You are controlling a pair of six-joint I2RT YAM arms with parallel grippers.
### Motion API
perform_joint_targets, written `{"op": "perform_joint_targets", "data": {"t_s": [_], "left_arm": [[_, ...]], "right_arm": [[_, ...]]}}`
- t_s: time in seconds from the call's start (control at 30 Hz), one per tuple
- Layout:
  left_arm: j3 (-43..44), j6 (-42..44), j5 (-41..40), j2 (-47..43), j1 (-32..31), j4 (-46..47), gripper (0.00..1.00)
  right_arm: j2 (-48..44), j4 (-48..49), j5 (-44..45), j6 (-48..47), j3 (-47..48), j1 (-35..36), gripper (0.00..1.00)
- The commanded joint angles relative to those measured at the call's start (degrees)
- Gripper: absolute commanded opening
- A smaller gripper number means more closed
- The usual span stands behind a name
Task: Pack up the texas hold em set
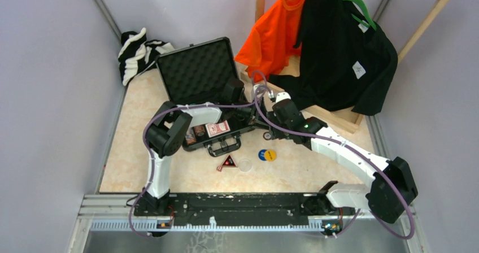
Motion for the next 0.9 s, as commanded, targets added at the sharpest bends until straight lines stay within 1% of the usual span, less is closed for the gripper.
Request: {"op": "perform_joint_targets", "data": {"t_s": [0.0, 0.13, 0.33, 0.43, 0.5, 0.6, 0.63, 0.73, 0.87], "left_arm": [[0.90, 0.03, 2.59, 1.48, -1.00, 2.24, 0.53], [1.82, 0.88, 2.15, 2.06, -1.31, 1.01, 0.54], [2.45, 0.99, 2.49, 2.65, -1.48, 0.75, 0.47], [2.40, 1.12, 2.42, 2.80, -1.48, 0.77, 0.37], [2.36, 1.27, 2.33, 2.77, -1.49, 0.75, 0.34], [2.57, 1.96, 2.18, 2.83, -1.49, -0.09, 0.31], [2.69, 2.22, 2.09, 2.90, -1.49, -0.45, 0.28], [2.75, 2.75, 1.89, 2.84, -1.32, -1.08, 0.19], [2.82, 3.91, 1.42, 2.90, -1.31, -2.01, 0.02]], "right_arm": [[-1.99, 1.61, 0.35, -0.57, 1.92, 0.35, 0.39], [-2.26, 1.55, 0.45, -0.53, 1.84, 0.35, 0.39], [-2.40, 1.18, 0.87, -0.62, 1.68, 0.35, 0.39], [-2.71, 1.15, 0.85, -0.67, 1.66, 0.41, 0.39], [-2.76, 1.14, 0.85, -0.65, 1.65, 0.35, 0.39], [-2.69, 1.22, 0.96, -0.62, 1.57, 0.36, 0.39], [-2.60, 1.22, 0.95, -0.63, 1.52, 0.35, 0.39], [-2.46, 1.43, 0.91, -0.62, 1.48, 0.40, 0.39], [-2.33, 1.63, 0.78, -0.62, 1.24, 0.35, 0.39]]}}
